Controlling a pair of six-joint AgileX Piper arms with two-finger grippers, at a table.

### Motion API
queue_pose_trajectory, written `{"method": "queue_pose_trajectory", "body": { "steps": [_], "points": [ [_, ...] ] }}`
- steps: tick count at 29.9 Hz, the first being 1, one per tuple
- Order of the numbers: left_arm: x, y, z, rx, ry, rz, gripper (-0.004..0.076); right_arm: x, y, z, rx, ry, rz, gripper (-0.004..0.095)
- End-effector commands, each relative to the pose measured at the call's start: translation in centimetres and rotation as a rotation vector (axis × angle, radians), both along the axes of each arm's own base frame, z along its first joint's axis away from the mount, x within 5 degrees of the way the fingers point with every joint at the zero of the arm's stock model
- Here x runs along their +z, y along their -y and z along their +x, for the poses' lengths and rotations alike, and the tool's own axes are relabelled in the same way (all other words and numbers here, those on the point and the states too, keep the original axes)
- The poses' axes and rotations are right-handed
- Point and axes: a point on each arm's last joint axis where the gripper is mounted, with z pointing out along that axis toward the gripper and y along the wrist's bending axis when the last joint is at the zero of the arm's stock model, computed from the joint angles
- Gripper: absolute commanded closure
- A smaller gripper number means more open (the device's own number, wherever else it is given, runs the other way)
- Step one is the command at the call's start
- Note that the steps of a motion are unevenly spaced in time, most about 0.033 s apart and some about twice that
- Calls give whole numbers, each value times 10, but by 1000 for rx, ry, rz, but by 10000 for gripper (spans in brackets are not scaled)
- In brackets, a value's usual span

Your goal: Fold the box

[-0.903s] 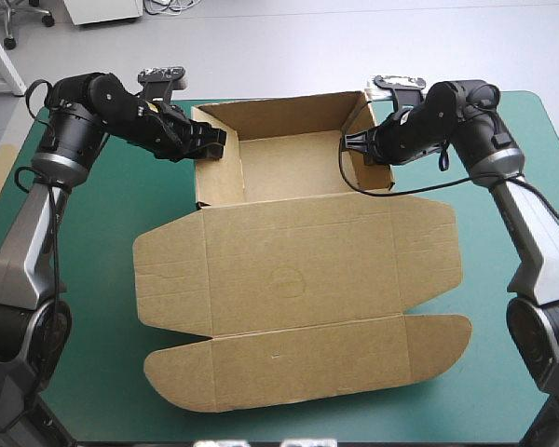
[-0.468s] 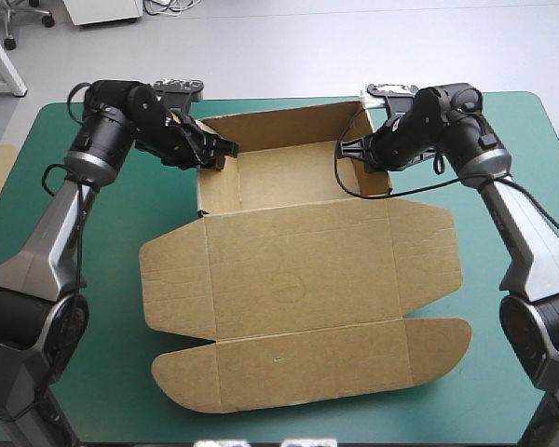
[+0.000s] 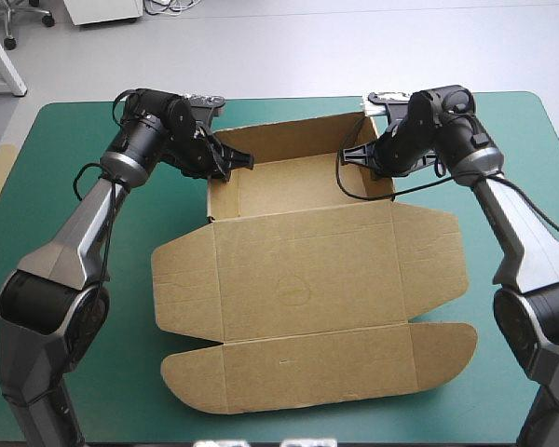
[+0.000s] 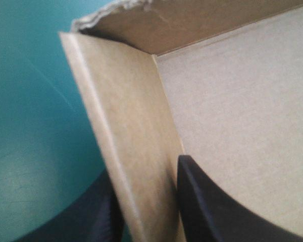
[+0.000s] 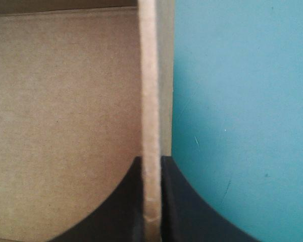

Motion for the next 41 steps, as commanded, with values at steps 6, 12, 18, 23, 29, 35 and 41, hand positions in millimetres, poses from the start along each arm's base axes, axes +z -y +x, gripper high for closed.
{"method": "queue_pose_trajectory", "body": {
  "steps": [6, 12, 18, 23, 29, 35, 41],
  "points": [
    [10, -5, -3, 15, 14, 64, 582, 7, -6, 2, -5, 9, 82, 904],
    [-3, -5, 4, -5, -1, 109, 734, 7, -3, 6, -12, 43, 54, 904],
    [-14, -1, 13, -12, 20, 157, 734, 8, -1, 10, -9, 97, 20, 904],
    [-11, 3, 18, -13, 123, 208, 734, -6, -1, 20, -2, 87, -28, 904],
    [-11, 6, 24, -6, 199, 266, 734, -23, -3, 31, 5, 83, -46, 904],
    [-31, 8, 36, 3, 197, 300, 734, -33, 0, 38, 13, 91, -112, 904],
    [-47, 10, 45, 4, 187, 329, 734, -35, 1, 42, 13, 118, -134, 905]
  ]
}}
